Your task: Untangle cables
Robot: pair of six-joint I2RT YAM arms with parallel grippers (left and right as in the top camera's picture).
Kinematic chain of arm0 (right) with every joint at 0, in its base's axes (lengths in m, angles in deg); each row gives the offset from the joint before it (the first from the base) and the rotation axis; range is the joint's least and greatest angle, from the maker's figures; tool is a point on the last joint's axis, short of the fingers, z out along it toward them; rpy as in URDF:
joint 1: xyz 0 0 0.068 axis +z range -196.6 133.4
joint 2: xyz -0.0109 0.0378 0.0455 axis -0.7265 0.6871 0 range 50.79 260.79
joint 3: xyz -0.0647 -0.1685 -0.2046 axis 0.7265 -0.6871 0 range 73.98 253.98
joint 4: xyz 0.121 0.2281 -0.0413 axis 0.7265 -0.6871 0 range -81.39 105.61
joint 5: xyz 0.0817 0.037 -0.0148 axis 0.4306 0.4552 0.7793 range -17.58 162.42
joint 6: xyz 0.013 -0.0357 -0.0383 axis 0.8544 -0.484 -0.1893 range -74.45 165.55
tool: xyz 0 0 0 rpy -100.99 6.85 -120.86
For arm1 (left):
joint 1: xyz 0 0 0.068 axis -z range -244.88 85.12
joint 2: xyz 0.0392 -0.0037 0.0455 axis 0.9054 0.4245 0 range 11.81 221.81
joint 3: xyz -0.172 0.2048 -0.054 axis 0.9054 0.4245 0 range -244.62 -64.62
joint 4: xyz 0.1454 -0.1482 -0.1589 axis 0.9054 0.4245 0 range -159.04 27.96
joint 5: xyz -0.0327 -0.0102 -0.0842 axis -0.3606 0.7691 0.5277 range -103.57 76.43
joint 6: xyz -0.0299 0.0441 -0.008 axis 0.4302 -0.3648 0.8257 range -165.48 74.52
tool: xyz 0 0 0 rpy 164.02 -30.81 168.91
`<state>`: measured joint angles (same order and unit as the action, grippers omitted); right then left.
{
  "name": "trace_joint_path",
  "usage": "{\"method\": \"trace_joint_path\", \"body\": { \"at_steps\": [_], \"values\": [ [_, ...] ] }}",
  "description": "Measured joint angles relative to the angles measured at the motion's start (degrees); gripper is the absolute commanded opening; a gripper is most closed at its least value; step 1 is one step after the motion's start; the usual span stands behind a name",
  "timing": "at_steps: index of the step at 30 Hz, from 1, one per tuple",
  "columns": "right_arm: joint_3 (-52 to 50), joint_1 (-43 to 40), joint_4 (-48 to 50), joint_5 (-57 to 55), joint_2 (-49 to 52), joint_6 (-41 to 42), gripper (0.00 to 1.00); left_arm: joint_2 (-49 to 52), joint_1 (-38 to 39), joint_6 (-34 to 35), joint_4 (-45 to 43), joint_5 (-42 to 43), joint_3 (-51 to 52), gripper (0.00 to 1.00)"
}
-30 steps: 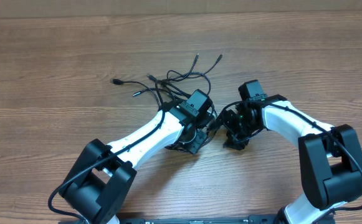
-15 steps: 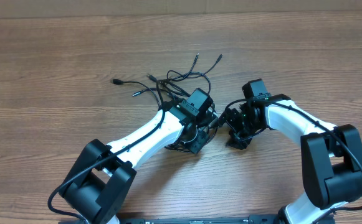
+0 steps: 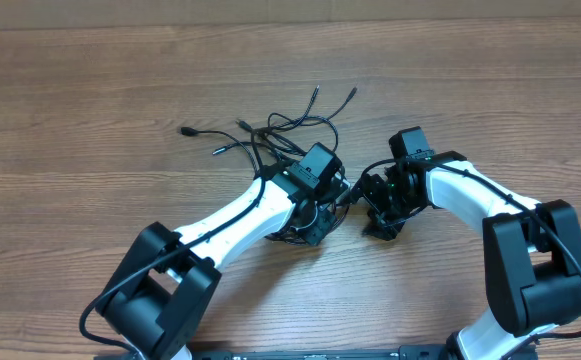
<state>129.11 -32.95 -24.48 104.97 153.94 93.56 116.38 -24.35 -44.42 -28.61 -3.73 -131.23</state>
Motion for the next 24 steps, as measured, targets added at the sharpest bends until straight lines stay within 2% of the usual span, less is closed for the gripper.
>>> {"method": "trace_joint_path", "body": {
  "at_steps": [5, 6, 8, 9, 18, 24],
  "values": [
    [0.00, 0.00, 0.02, -0.02, 0.00, 0.00, 0.76, 1.07, 0.00, 0.00, 0.00, -0.26, 0.02, 0.30],
    [0.00, 0.00, 0.04, -0.02, 0.00, 0.00, 0.76, 1.09, 0.00, 0.00, -0.02, -0.26, 0.02, 0.25],
    [0.00, -0.02, 0.07, 0.00, 0.00, 0.00, 0.75, 1.09, 0.00, 0.11, -0.02, -0.24, 0.02, 0.09],
    [0.00, -0.02, 0.02, 0.00, 0.00, 0.00, 0.76, 1.09, 0.00, 0.11, -0.02, -0.24, 0.02, 0.04],
    [0.00, -0.02, 0.09, 0.48, 0.00, -0.59, 0.75, 1.09, -0.02, -0.22, 3.52, -1.60, -1.40, 0.04],
    [-0.09, -0.04, 0.42, 2.60, 0.00, -1.79, 0.74, 1.07, -0.63, -0.22, 10.51, -3.06, -9.92, 0.04]
  ]
}}
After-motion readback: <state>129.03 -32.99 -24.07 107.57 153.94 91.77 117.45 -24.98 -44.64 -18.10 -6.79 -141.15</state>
